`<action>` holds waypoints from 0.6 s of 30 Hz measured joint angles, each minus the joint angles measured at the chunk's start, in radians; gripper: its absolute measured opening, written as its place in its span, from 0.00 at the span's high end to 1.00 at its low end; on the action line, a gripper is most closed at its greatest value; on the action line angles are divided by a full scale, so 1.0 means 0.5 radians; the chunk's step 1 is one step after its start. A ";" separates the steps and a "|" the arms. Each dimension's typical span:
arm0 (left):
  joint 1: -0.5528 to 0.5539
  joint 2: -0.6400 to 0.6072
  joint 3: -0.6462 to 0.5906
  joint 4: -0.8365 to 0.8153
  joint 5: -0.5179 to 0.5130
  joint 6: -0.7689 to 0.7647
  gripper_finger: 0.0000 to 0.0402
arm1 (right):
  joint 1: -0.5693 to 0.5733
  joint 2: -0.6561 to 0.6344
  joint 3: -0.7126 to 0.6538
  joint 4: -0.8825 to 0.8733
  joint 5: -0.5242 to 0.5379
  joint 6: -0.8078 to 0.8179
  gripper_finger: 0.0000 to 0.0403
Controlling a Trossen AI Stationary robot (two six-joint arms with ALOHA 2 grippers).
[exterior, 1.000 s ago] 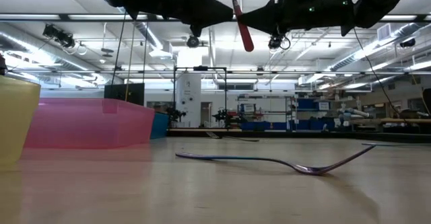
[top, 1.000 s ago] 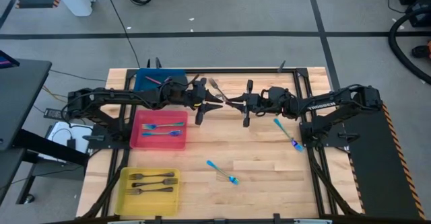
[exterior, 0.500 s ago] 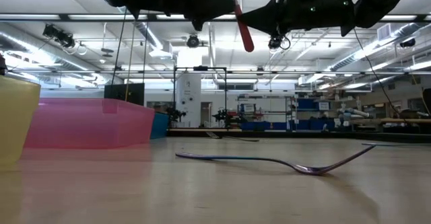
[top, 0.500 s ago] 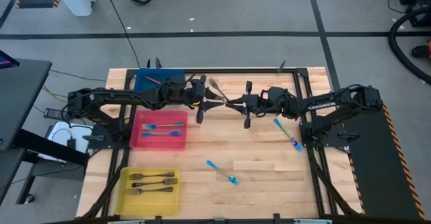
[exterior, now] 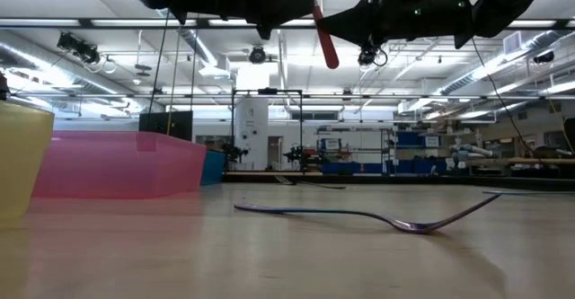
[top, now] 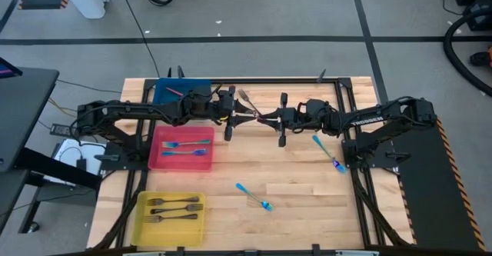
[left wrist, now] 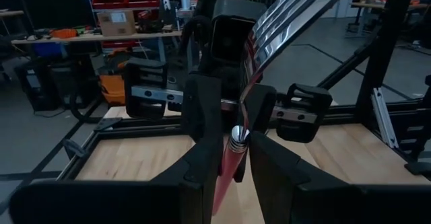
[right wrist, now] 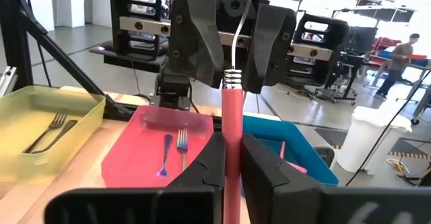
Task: Sort silverware by color (type)
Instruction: Put the pink fork into the blue bin
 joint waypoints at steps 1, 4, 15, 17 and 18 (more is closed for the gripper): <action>0.000 0.000 0.000 0.000 0.000 0.000 0.77 | 0.000 0.000 0.000 0.000 -0.001 0.000 0.92; -0.001 0.000 0.000 -0.001 0.001 0.001 0.77 | 0.000 0.012 0.000 0.009 -0.008 0.001 0.92; 0.001 0.000 0.000 0.004 0.045 0.005 0.77 | 0.001 0.019 0.011 0.011 -0.010 0.016 0.92; 0.002 0.000 0.000 0.003 0.102 0.005 0.77 | 0.001 0.019 0.011 0.012 -0.017 0.016 0.92; 0.002 0.000 0.000 0.004 0.120 0.005 0.77 | 0.001 0.019 0.011 0.012 -0.020 0.016 0.92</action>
